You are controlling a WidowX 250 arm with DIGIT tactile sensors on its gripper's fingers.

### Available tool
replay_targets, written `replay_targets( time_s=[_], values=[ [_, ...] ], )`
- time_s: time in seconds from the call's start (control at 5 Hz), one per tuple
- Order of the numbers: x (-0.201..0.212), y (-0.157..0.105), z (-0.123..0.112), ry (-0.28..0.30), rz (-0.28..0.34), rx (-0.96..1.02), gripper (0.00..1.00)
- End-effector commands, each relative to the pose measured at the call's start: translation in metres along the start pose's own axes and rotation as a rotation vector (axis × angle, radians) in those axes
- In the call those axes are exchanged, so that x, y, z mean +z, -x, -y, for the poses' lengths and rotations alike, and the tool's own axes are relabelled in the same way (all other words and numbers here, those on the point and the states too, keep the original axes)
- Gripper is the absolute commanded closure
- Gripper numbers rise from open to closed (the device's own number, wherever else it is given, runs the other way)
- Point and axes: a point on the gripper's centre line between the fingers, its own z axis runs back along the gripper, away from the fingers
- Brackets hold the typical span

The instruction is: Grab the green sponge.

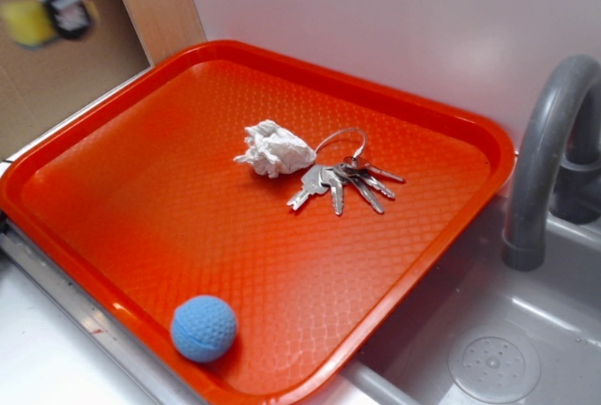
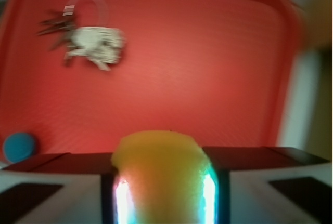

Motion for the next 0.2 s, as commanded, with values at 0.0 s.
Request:
replay_targets(
  time_s=[0.0],
  values=[
    [0.0207,0.0421,-0.0075,-0.071,0.017,0.281,1.00]
  ],
)
